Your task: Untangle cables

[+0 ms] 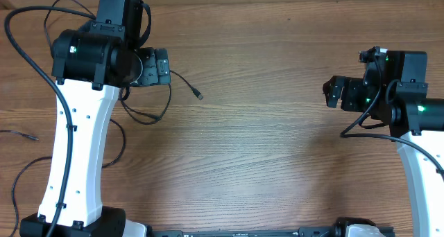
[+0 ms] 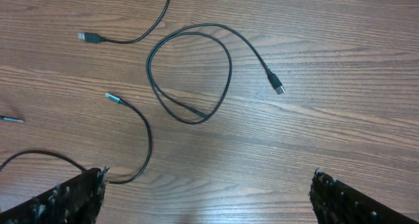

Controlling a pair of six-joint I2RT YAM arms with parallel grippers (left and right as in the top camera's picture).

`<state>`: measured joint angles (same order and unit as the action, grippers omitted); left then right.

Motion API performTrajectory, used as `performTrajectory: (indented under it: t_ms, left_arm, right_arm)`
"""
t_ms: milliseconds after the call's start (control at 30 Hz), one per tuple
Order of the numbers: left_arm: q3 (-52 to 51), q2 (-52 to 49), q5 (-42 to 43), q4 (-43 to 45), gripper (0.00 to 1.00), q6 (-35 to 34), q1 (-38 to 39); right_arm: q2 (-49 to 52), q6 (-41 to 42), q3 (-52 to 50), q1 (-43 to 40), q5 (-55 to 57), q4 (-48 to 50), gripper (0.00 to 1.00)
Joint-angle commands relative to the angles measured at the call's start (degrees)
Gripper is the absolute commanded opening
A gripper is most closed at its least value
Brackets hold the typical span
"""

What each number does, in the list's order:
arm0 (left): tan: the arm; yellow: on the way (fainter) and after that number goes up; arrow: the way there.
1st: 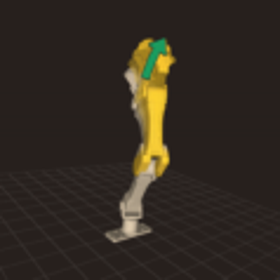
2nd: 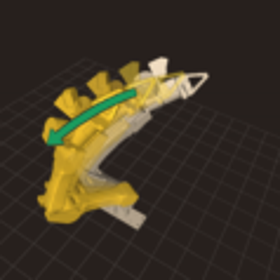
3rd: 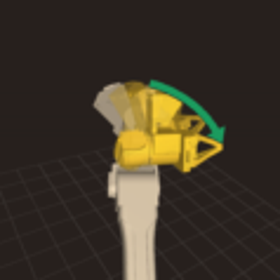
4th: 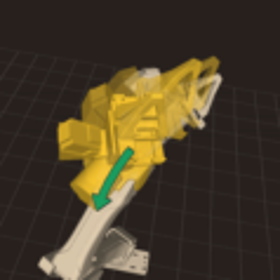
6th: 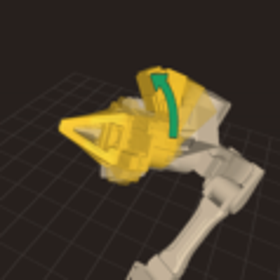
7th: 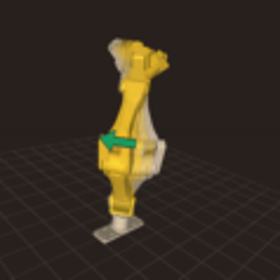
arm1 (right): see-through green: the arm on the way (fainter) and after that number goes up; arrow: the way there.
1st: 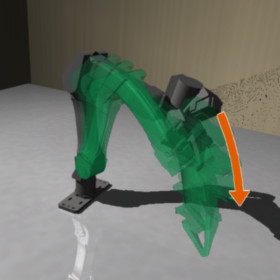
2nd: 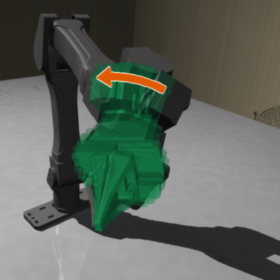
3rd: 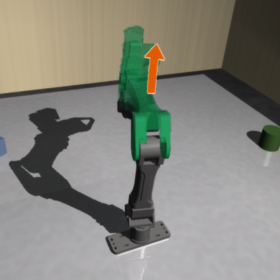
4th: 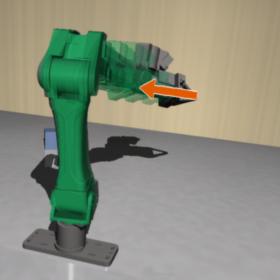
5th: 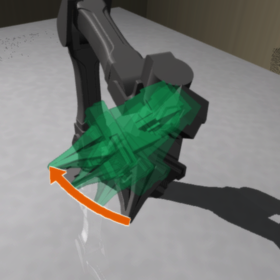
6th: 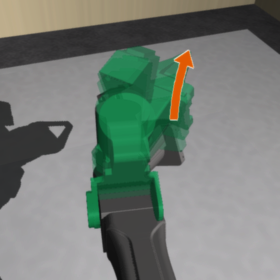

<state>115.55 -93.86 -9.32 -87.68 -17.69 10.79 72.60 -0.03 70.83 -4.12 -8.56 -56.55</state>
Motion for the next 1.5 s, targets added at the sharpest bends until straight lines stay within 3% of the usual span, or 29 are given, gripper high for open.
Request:
performTrajectory:
  t_ms: [0,533,767,1100,1467]
  left_arm:
    - [-0.2,0.5,-2.6,0.1,1.0,0.9,0.1]
    - [-0.3,8.5,-4.6,0.2,1.0,2.1,0.1]
    - [-5.2,14.3,-3.5,7.7,1.0,0.9,0.1]
    - [-27.7,29.1,-0.7,26.8,1.0,0.9,0.1]
    - [-60.6,50.4,3.3,60.5,1.0,0.9,0.1]
  right_arm:
    - [-0.5,-0.5,1.6,0.0,0.6,0.3,1.0]
    - [-0.5,-0.5,1.6,0.0,0.6,0.3,1.0]
    - [-0.5,-0.5,1.6,0.0,0.6,0.3,1.0]
    - [-0.5,-0.5,1.6,0.0,0.6,0.3,1.0]
    - [-0.5,-0.5,1.6,0.0,0.6,0.3,1.0]
